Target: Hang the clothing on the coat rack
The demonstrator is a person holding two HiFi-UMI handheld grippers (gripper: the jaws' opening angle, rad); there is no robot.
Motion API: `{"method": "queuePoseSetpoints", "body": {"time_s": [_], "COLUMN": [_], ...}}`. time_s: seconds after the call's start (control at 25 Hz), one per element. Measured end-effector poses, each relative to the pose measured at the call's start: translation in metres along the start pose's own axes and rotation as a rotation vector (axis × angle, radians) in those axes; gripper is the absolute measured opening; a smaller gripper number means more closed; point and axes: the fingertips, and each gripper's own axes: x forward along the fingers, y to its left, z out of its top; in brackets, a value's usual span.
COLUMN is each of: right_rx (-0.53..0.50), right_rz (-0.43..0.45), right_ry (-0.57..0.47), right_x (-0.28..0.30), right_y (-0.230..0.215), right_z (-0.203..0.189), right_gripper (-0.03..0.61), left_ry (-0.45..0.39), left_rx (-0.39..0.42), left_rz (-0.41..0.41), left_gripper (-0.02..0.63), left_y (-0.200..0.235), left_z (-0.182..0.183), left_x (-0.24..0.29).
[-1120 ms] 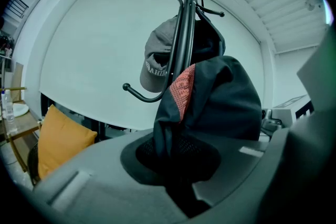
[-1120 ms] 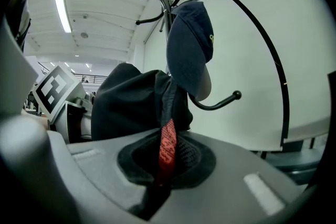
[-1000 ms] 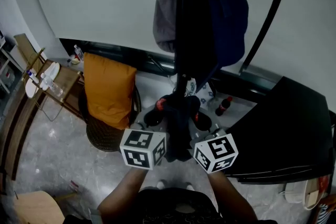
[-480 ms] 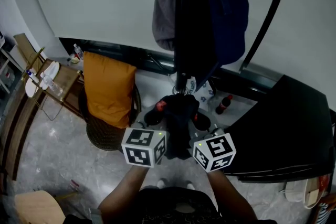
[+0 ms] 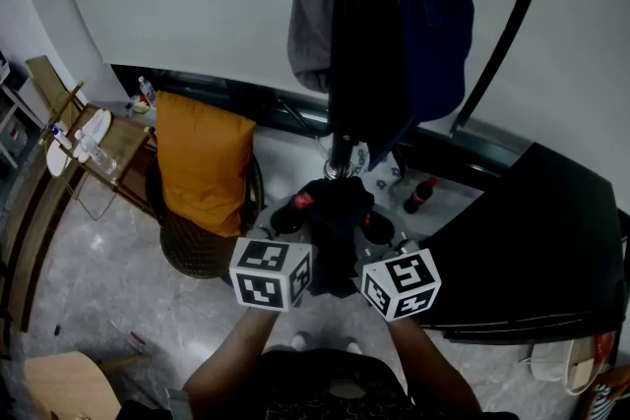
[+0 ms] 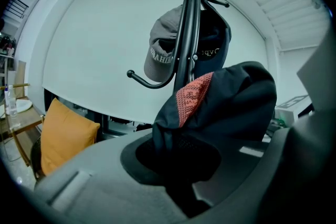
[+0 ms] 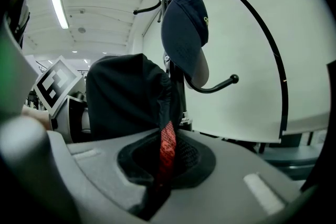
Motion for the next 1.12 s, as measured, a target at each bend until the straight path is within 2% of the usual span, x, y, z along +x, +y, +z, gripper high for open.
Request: {"method": "queuePoseSetpoints", "body": {"time_s": [1.12], "right_rx": [0.021], "right_rz": [0.029], "right_ry": [0.055], "right_x": [-0.007], "right_y": [0.000], "right_z": [-0.031], "right_gripper": [0.015], "left_ry": [0.055], "left_rx": [-0.032], "left_rz": [0.054], "left_gripper": [0.032], "left_y": [0.001], "left_z": [-0.032], "left_x": [-0.007]}}
